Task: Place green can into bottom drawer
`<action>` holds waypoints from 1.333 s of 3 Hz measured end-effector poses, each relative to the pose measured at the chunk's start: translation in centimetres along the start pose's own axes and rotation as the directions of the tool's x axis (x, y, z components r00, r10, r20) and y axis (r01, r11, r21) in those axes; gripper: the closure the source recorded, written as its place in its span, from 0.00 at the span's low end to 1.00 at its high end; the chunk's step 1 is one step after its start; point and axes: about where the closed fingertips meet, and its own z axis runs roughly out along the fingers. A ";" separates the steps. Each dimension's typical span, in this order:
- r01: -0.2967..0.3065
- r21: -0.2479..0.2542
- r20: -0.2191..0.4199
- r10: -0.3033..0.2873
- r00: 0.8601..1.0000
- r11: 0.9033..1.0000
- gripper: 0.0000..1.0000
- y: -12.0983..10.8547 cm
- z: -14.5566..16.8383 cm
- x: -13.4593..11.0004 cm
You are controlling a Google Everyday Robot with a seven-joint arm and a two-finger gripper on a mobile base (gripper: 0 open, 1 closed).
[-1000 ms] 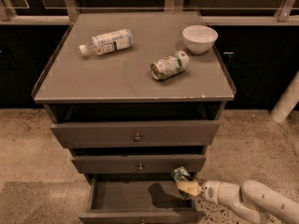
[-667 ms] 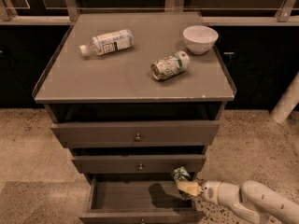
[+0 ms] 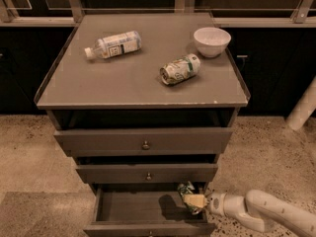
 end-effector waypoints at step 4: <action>-0.086 -0.009 -0.132 0.084 0.988 0.996 1.00 -4.1 6.9 2.7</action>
Offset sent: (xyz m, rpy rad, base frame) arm 0.0187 0.0376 -0.1092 0.0118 0.2046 0.0826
